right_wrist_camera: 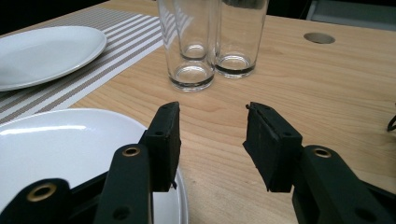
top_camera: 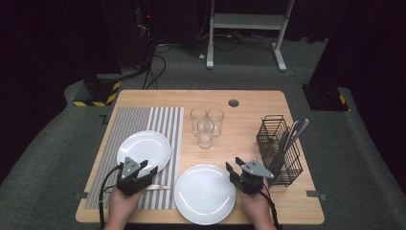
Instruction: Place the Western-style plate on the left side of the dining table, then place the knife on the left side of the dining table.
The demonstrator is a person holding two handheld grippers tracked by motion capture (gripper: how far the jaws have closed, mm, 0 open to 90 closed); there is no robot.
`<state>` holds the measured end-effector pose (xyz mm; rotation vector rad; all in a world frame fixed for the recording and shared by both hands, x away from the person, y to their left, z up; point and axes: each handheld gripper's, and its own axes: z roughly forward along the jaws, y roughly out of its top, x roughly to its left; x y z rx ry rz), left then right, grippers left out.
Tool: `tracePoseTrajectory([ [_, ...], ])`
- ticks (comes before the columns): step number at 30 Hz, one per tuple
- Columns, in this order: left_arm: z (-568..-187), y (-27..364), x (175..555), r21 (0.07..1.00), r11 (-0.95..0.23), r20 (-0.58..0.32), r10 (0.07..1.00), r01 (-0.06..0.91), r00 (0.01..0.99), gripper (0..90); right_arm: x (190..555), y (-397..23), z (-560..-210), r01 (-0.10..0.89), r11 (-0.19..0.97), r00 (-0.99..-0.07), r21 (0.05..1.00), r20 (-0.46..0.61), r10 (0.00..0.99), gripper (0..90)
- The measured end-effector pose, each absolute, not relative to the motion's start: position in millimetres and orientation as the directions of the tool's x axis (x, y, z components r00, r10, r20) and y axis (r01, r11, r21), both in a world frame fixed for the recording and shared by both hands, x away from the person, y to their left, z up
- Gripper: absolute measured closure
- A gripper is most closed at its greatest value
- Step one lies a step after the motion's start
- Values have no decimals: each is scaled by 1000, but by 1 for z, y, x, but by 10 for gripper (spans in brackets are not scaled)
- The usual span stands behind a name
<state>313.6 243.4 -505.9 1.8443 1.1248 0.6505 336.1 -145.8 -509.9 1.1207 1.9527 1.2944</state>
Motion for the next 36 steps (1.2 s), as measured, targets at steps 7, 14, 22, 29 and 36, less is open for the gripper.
tracePoseTrajectory([
  [7,-507,237,313,869,-242,6,878,433,478,492,337,-147,-506,332,206,-502,920,-12,865,520],
  [14,-504,232,312,878,-240,0,866,415,500,486,339,-146,-500,321,214,-493,922,-30,870,513],
  [22,-506,232,313,874,-243,-8,859,421,512,482,341,-141,-491,328,221,-515,918,-22,857,487],
  [29,-507,235,316,873,-216,-37,865,437,501,496,340,-137,-482,303,232,-527,924,-40,849,482],
  [36,-507,238,315,876,-207,-40,868,435,495,482,339,-137,-471,274,229,-520,934,-56,852,451],
])
